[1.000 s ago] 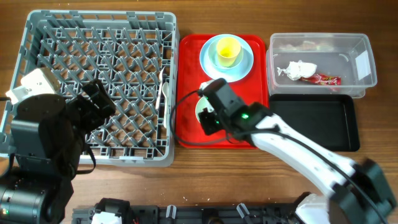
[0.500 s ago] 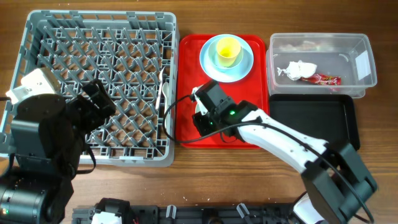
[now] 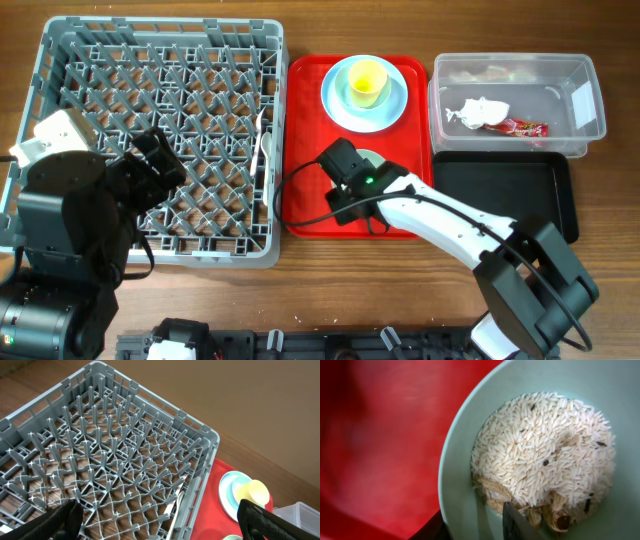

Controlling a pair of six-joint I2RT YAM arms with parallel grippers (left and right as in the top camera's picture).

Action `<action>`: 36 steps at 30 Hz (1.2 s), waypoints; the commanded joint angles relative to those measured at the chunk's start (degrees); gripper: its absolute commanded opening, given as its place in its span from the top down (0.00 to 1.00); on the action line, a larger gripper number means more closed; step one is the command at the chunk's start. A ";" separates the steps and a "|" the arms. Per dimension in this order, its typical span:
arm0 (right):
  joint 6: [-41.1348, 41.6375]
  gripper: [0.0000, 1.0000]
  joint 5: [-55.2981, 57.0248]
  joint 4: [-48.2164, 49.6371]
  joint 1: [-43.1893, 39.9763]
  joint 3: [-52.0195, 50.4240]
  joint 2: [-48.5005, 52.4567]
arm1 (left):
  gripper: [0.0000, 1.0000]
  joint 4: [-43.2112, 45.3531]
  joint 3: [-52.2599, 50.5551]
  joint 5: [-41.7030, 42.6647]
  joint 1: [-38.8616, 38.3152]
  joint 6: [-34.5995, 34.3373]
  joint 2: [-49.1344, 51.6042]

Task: Sort waste into correct bins and load items into the dishwasher rack
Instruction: 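Grasp the rim of the green rice bowl with the right gripper, then tip the bowl over the black tray to dump the rice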

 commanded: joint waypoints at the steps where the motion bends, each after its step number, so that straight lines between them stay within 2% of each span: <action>1: 5.27 0.67 5.25 -1.31 -1.84 -0.15 0.74 | 0.00 0.11 0.17 0.07 0.35 -0.72 -0.09; 5: 9.14 0.67 5.38 -3.48 -3.06 -0.13 0.74 | 0.00 0.11 0.17 0.07 0.35 -0.72 -0.09; 16: 6.80 0.66 5.33 3.58 -3.08 0.44 0.63 | 0.00 0.11 0.17 0.07 0.35 -0.72 -0.09; 18: 6.78 0.71 5.20 3.43 -3.08 -0.07 0.63 | 0.00 0.11 0.17 0.07 0.35 -0.72 -0.09; 19: 6.75 0.81 5.22 3.17 -3.08 -0.09 0.63 | 0.00 0.13 0.17 0.07 0.35 -0.72 -0.09; 22: 6.82 0.96 5.20 2.97 -3.32 0.42 -0.20 | 0.00 0.11 0.17 0.07 0.35 -0.72 -0.09; 27: 6.99 0.96 6.99 0.09 -3.52 1.20 -9.40 | 0.00 0.11 0.17 0.07 0.35 -0.72 -0.09; 31: 7.41 0.96 12.41 -9.22 -4.63 1.27 -21.14 | 0.00 0.13 0.17 0.07 0.35 -0.72 -0.09; 34: 7.48 0.96 12.87 -15.23 -8.87 1.25 -27.15 | 0.00 0.13 0.17 0.07 0.35 -0.72 -0.09; 36: 7.74 0.96 9.68 -18.64 -15.78 1.14 -29.20 | 0.00 0.11 0.17 0.07 0.35 -0.72 -0.09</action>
